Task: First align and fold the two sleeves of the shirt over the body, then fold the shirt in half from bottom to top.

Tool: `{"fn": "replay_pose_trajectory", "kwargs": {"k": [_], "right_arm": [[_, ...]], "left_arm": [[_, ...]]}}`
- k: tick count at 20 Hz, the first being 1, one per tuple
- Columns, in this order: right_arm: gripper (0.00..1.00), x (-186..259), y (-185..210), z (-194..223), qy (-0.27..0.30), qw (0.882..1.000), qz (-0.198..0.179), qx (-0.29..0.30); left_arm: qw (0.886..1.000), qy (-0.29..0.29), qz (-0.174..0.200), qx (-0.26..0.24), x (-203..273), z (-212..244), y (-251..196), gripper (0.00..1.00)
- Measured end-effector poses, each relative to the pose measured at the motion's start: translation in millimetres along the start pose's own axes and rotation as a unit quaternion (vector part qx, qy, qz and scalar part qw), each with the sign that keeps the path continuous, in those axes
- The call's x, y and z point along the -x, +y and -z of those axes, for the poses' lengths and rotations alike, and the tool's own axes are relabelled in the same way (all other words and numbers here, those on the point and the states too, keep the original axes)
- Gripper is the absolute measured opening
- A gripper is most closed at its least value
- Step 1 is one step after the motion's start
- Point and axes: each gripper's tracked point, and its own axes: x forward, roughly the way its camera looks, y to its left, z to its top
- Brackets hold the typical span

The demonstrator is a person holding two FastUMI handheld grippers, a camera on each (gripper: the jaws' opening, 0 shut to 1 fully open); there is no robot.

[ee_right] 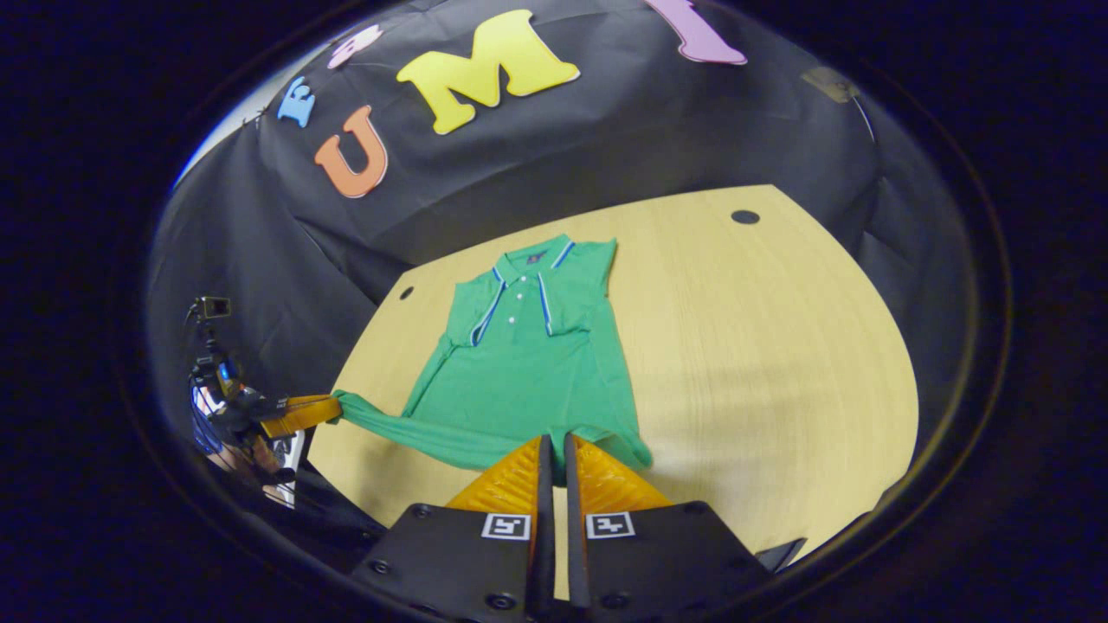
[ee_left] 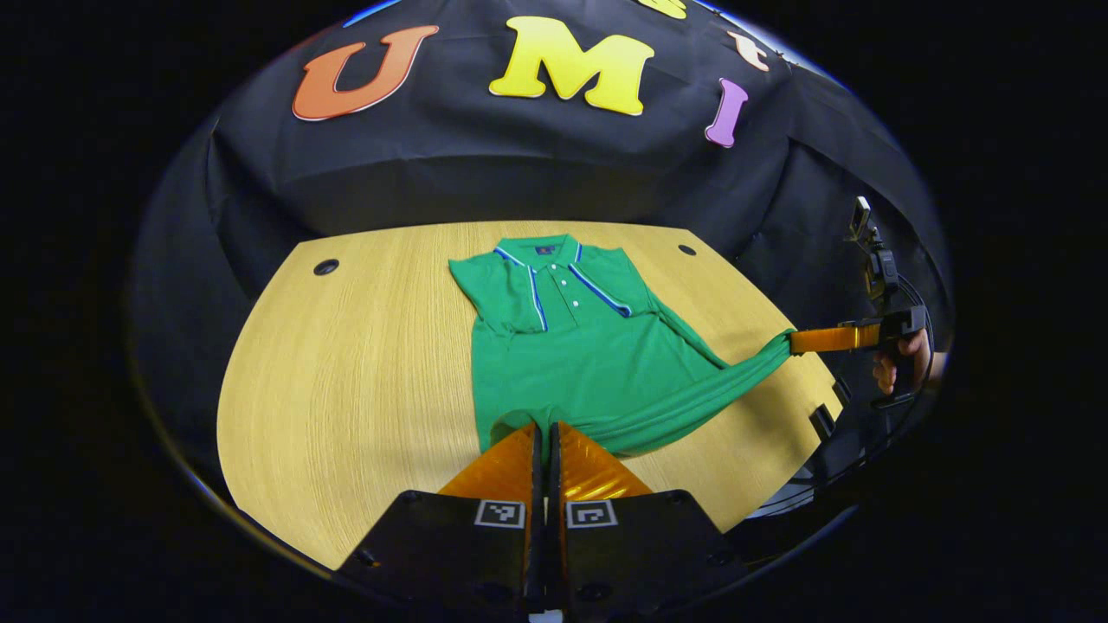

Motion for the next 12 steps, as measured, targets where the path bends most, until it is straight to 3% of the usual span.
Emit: {"fn": "replay_pose_trajectory", "kwargs": {"k": [12], "right_arm": [[0.09,-40.0,17.1,-129.0,-0.053,0.998,-0.018,0.005]], "left_arm": [[0.997,-0.067,-0.026,0.041,-39.2,-120.4,37.6,0.03]]}}
